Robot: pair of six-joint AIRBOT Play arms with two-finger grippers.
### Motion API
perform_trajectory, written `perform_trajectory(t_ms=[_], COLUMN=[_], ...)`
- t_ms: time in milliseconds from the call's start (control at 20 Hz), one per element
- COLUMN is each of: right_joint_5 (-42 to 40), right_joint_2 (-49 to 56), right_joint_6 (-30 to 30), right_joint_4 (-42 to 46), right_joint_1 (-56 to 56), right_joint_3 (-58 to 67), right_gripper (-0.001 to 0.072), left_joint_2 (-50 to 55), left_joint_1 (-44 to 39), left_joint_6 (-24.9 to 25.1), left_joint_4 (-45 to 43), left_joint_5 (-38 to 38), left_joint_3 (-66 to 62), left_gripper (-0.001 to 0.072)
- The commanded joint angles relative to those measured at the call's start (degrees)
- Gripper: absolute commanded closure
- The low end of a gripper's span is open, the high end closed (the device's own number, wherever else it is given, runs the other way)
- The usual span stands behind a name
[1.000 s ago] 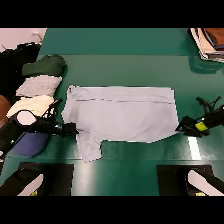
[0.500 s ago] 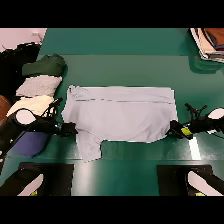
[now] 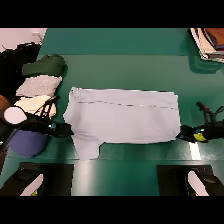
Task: Fold the shirts.
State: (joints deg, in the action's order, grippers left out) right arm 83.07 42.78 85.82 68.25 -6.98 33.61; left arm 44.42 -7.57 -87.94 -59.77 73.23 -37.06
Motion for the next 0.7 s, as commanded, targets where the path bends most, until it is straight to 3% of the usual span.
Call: perform_trajectory(t_ms=[0,200,650], right_joint_5=[1.49,-1.66,-6.64], right_joint_2=[-2.62,8.48,34.18], right_joint_6=[0.24,0.15,0.2], right_joint_4=[0.79,0.85,0.83], right_joint_1=[-1.53,2.25,10.47], right_joint_3=[5.44,14.1,34.56], right_gripper=[0.0704,0.0704,0.0703], left_joint_2=[-1.97,4.28,31.28], left_joint_1=[0.0,0.0,0.0], left_joint_6=[-1.01,2.05,8.94], left_joint_4=[-0.33,-2.38,-4.39], left_joint_5=[-2.1,-9.03,-18.21], left_joint_3=[-6.03,-13.2,-26.95], left_gripper=[0.0685,0.0685,0.0683])
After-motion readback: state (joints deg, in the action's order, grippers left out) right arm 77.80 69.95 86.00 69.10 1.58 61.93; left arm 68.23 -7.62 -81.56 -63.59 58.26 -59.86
